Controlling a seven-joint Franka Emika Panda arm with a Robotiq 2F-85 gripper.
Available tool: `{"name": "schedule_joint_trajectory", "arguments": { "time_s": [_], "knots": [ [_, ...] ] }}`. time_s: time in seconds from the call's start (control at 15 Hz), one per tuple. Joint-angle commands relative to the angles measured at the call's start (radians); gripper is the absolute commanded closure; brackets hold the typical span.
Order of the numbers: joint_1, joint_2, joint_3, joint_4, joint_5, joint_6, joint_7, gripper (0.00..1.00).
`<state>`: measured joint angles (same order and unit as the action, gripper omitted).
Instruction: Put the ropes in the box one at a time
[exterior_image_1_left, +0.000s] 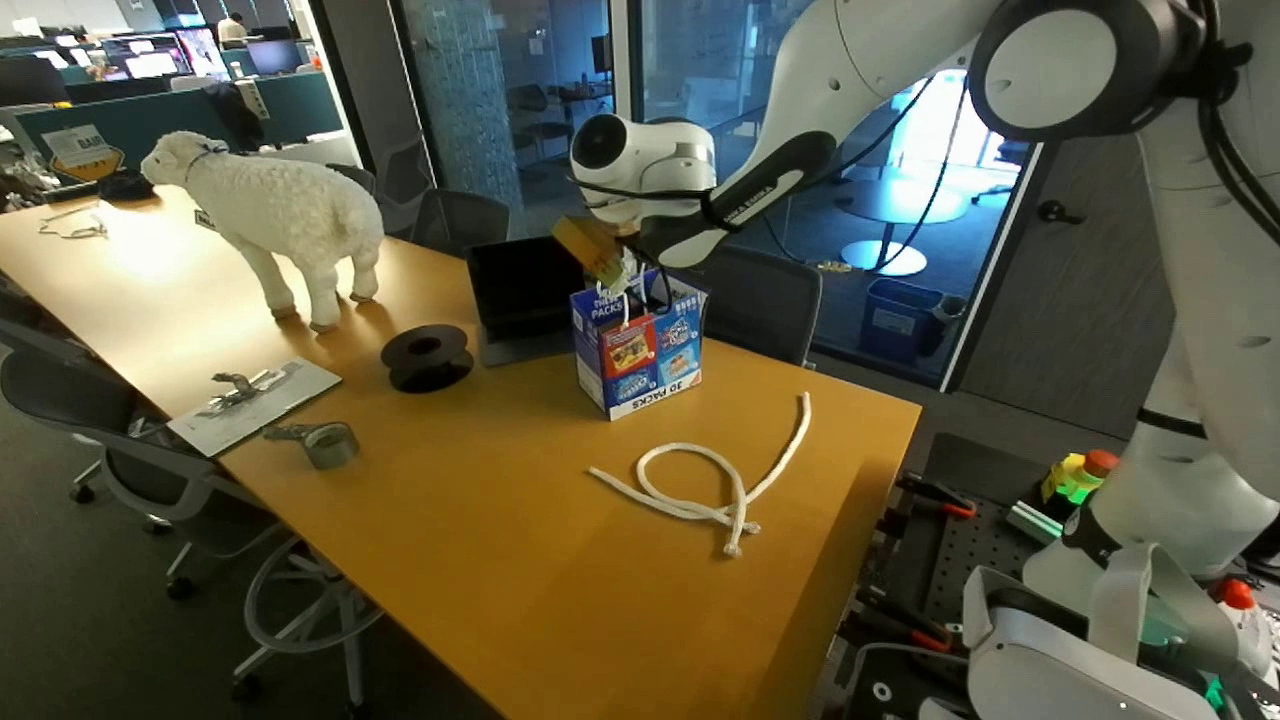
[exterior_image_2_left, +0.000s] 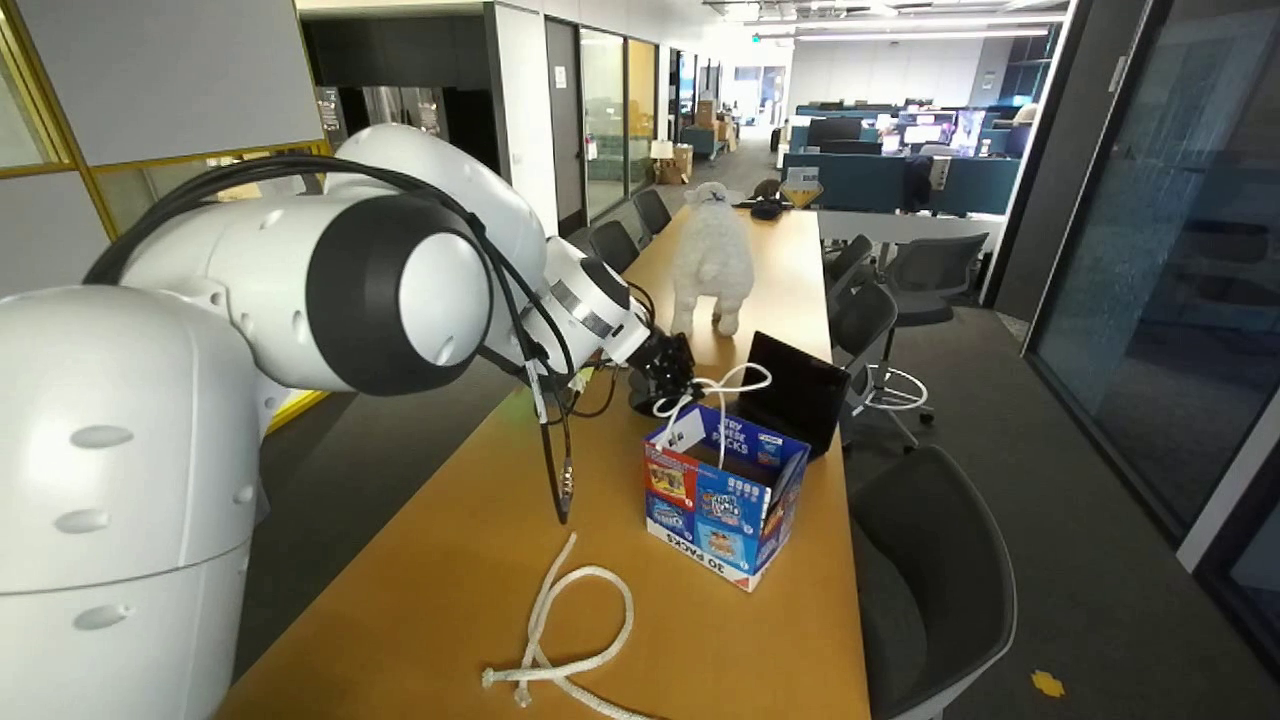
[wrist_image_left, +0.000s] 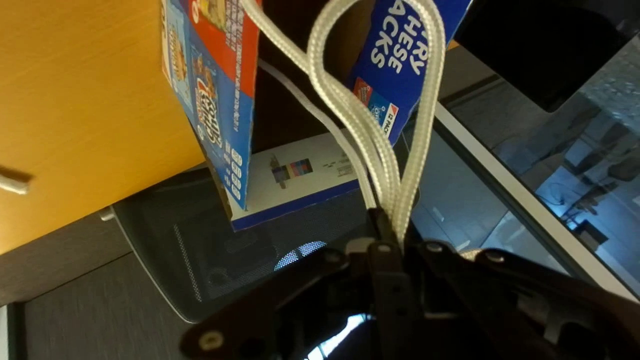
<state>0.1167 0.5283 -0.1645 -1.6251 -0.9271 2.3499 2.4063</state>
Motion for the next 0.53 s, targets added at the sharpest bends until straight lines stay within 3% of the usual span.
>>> {"name": "schedule_joint_trajectory", "arguments": {
  "time_s": [0.0,0.47],
  "knots": [
    [0.019,0.081,-0.005,0.125,-0.03,-0.038,0.044,0.99],
    [0.042,0.232,-0.023,0.327,-0.02,-0.197,0.082,0.99]
  ]
}}
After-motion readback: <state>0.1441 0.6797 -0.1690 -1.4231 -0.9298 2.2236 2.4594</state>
